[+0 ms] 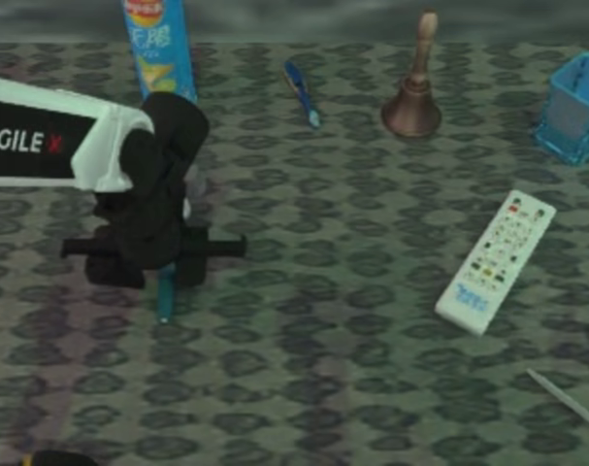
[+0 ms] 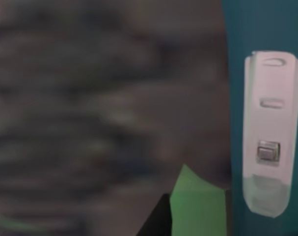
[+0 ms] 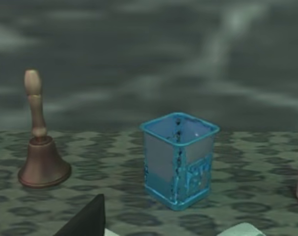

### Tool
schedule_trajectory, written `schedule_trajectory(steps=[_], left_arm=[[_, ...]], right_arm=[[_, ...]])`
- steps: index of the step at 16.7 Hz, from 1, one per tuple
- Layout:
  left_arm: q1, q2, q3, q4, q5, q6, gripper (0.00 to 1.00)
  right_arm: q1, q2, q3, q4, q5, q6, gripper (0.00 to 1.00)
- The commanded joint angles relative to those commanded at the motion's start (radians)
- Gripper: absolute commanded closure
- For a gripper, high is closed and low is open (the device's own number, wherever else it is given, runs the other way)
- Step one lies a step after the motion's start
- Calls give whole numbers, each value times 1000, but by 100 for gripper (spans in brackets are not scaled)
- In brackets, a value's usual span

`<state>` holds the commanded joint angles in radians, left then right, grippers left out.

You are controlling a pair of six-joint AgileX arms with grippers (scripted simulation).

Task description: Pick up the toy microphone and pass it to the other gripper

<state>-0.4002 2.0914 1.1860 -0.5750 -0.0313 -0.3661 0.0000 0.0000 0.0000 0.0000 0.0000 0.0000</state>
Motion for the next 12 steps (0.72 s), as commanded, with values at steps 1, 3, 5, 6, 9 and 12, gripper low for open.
schedule_trajectory(steps=[1, 3, 5, 6, 9, 12], left_arm=[[0, 0, 0, 0, 0, 0, 100], [0, 0, 0, 0, 0, 0, 100], [-2, -65, 21, -31, -20, 16, 100], [-2, -68, 19, -20, -15, 19, 100], [-2, -90, -1, 71, 21, 47, 100], [1, -122, -44, 253, 86, 93, 100]], right_arm=[[0, 0, 0, 0, 0, 0, 0], [0, 0, 0, 0, 0, 0, 0], [0, 0, 0, 0, 0, 0, 0], [0, 0, 0, 0, 0, 0, 0], [0, 0, 0, 0, 0, 0, 0], [0, 0, 0, 0, 0, 0, 0]])
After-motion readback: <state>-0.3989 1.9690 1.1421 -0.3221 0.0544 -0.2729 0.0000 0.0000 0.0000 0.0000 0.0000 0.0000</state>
